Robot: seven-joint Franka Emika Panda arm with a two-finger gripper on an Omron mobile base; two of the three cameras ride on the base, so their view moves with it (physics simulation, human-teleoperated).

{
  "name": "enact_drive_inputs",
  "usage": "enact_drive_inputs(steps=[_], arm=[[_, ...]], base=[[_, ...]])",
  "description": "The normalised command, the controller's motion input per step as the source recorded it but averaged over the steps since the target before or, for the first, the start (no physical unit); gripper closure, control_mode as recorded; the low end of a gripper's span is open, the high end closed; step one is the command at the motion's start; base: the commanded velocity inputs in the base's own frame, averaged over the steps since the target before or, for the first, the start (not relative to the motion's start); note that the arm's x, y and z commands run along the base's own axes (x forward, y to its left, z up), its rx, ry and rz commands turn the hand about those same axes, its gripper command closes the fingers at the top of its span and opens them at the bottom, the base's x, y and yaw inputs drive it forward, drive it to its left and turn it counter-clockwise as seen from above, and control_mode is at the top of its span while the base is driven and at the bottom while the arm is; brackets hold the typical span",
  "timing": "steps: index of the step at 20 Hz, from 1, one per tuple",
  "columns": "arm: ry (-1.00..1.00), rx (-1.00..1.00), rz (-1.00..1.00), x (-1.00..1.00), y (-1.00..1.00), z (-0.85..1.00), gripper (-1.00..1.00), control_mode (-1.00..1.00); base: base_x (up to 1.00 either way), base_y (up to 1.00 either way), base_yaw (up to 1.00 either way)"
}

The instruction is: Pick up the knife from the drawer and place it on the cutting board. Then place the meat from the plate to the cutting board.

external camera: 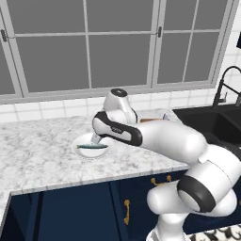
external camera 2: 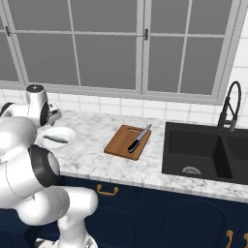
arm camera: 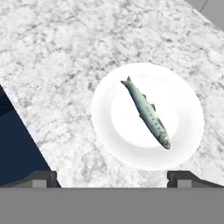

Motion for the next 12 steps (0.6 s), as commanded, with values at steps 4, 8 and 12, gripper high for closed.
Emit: enact_drive_inputs(steps=[4, 8, 12], arm=[[0.00, -0.13, 0.00, 0.00, 0.00, -0.21, -1.00, -1.00], [0.00, -0.16, 0.00, 0.09, 0.00, -0.18, -1.00, -1.00], [0.00, 0.00, 0.00, 0.19, 0.00, -0.07, -1.00, -1.00]], base=[[0.00, 0.00, 0.00], [0.00, 0.00, 0.00], [0.00, 0.00, 0.00]])
